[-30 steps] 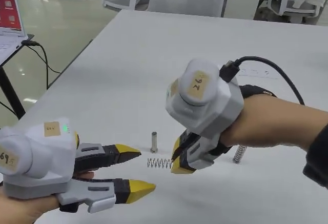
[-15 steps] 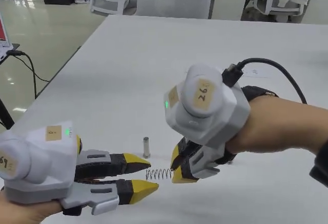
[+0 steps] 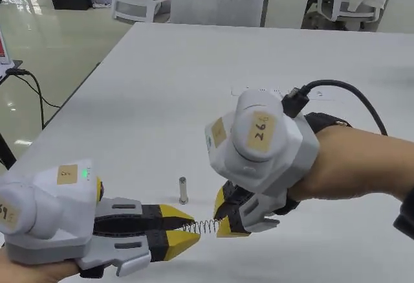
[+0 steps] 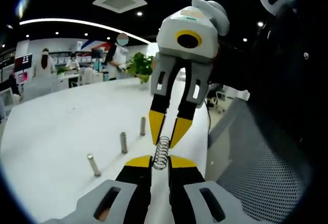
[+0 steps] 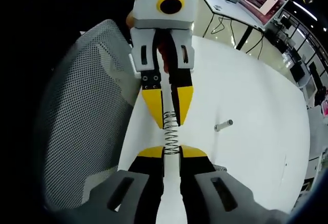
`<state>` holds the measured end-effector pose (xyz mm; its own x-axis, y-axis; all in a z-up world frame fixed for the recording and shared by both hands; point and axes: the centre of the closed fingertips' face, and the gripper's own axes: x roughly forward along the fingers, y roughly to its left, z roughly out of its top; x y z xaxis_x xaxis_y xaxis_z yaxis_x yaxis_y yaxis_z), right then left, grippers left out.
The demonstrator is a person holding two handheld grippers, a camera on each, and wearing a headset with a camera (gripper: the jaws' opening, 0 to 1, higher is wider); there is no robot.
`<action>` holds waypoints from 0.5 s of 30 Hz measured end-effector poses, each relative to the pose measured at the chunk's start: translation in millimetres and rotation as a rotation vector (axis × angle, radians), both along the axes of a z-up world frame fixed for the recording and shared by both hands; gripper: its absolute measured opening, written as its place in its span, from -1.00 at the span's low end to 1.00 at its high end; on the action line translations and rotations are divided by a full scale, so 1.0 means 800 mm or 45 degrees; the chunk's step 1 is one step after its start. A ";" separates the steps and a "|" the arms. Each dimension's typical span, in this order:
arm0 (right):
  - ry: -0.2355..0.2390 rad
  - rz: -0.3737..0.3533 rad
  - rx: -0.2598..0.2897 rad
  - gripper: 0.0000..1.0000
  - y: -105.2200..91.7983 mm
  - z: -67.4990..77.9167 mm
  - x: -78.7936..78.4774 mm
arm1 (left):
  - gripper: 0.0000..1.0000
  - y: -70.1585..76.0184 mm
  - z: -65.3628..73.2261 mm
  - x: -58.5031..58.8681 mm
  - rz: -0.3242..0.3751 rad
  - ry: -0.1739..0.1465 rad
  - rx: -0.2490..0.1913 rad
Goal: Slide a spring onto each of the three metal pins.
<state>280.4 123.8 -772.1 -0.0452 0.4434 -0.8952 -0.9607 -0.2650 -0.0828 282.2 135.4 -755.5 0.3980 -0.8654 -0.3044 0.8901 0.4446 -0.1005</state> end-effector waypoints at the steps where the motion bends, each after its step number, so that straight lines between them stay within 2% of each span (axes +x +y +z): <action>1: 0.000 0.002 0.001 -0.85 0.000 0.000 0.000 | -0.93 0.000 0.001 -0.001 -0.002 0.000 -0.003; 4: -0.003 -0.011 0.011 -0.85 0.000 0.002 0.002 | -0.94 -0.003 0.005 -0.005 -0.025 0.003 -0.027; 12: 0.015 -0.036 0.020 -0.84 -0.001 0.004 0.002 | -0.95 -0.004 0.008 -0.005 -0.026 0.001 -0.036; 15: 0.041 -0.053 0.035 -0.74 0.001 0.003 0.001 | -0.95 -0.003 0.009 -0.005 -0.024 0.002 -0.043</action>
